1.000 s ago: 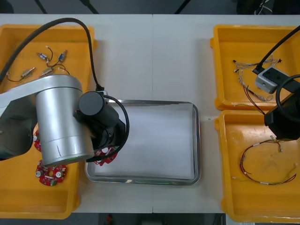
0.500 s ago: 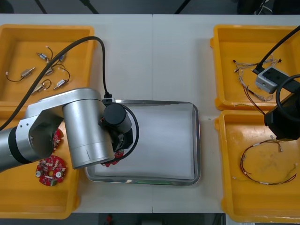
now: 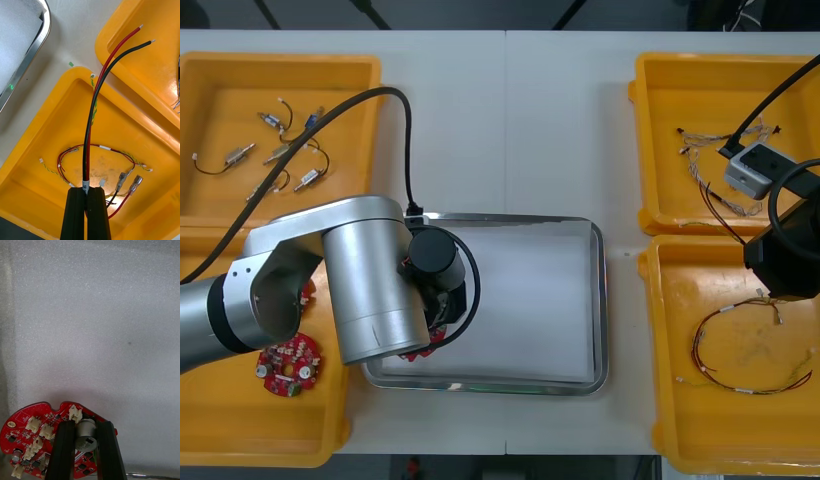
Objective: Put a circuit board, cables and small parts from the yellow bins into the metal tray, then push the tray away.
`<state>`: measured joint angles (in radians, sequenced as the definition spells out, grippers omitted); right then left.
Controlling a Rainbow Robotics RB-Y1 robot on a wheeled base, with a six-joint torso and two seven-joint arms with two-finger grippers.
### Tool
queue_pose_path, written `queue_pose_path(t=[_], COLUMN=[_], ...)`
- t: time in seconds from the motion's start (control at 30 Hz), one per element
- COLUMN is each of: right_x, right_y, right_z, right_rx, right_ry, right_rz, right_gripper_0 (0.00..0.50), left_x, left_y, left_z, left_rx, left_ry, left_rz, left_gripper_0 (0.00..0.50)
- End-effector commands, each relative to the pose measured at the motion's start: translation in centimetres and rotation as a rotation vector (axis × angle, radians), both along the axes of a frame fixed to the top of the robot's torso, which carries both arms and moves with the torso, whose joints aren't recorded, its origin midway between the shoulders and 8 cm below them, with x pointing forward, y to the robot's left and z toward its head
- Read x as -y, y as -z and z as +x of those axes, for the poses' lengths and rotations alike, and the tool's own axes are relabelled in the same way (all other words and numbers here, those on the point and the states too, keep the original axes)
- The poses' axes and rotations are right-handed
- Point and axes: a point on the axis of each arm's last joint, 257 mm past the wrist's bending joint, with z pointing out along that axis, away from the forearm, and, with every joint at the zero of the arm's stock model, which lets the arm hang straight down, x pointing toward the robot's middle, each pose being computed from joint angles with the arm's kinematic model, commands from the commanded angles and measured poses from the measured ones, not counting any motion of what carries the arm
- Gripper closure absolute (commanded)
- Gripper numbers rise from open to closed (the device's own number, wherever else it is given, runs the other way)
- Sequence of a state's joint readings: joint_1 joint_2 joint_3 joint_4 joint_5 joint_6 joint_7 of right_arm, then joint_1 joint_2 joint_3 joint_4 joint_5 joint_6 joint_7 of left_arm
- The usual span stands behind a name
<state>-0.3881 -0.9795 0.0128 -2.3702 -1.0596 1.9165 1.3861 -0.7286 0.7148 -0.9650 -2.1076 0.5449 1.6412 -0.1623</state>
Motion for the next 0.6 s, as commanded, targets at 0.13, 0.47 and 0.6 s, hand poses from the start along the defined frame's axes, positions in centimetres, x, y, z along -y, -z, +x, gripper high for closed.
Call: queue_pose_path(t=[0.13,0.47,0.6], right_x=[0.8,0.8,0.8], right_y=[-0.8,-0.8,-0.8], right_z=[-0.1,-0.1,-0.1], right_rx=[0.024,0.024,0.024], right_ry=[-0.034,-0.034,-0.034], right_rz=[-0.06,-0.06,-0.06], right_gripper_0=[0.5,0.5,0.5], left_x=[1.3,1.7,2.1], left_y=[-0.7,-1.0,-2.3], left_z=[0.4,0.4,0.4], left_rx=[0.021,0.03,0.058], left_ry=[0.069,0.074,0.096], left_rz=[0.017,0.002,-0.004], left_gripper_0=[0.388,0.129,0.085])
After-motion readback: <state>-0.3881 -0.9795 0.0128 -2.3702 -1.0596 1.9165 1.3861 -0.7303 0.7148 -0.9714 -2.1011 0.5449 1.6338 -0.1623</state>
